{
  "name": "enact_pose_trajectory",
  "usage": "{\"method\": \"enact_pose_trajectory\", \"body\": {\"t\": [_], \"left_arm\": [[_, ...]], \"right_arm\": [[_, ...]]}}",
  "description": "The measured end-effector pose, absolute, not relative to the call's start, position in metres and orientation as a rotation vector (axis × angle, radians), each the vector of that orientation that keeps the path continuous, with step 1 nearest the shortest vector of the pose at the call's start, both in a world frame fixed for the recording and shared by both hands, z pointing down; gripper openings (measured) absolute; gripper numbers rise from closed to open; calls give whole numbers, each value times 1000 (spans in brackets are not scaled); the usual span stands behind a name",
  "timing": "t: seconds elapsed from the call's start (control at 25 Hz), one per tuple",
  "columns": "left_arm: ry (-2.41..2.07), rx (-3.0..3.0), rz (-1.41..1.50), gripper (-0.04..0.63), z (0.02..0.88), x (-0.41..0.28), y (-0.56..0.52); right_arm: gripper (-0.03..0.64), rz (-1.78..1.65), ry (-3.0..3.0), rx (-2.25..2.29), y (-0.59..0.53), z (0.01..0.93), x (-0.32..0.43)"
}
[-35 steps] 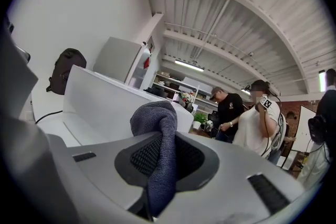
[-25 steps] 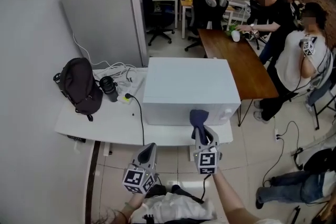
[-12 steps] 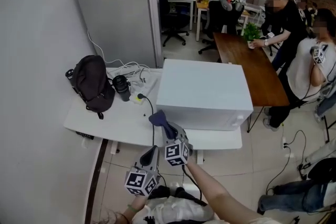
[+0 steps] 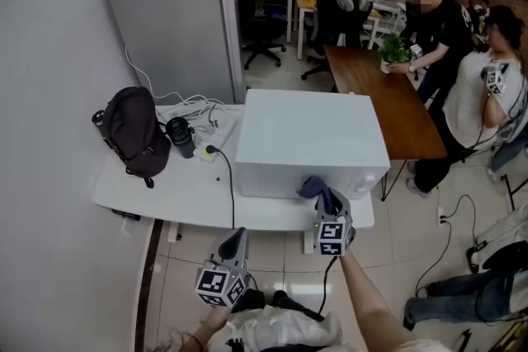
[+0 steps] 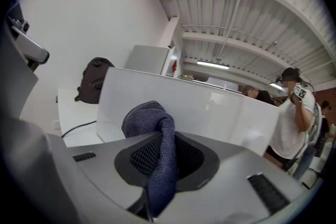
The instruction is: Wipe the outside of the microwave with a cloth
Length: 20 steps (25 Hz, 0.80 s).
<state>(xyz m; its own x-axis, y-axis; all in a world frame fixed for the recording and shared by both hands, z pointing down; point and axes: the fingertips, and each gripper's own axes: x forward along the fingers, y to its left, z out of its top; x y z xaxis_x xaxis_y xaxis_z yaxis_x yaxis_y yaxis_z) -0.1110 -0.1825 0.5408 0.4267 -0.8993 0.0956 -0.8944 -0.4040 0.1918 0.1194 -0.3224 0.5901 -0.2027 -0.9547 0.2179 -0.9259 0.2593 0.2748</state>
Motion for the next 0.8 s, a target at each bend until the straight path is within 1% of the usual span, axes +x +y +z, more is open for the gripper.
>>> {"method": "enact_pose_trajectory", "body": {"t": [0.16,0.24,0.32,0.4,0.48,0.56,0.8], "left_arm": [[-1528,2493,-22,-14,543,-98,-182],[-1507,2506,-16,-14,544,-92,-182],[-1494,2512,-12,-14,544,-88,-181],[-1490,2514,-9,-14,545,-85,-181],[-1493,2513,-11,-14,545,-85,-182],[-1498,2513,-12,-14,544,-85,-182],[-1539,2491,-24,-14,543,-94,-178]], "right_arm": [[74,-9,-2007,1946,-309,594,225],[74,28,-1926,2010,-303,598,265],[74,36,-1885,2018,-298,600,287],[74,23,-1885,2011,-293,598,292],[74,13,-1919,2007,-287,594,279],[74,17,-2007,1970,-277,594,245],[74,31,-2371,1555,-255,622,66]]}}
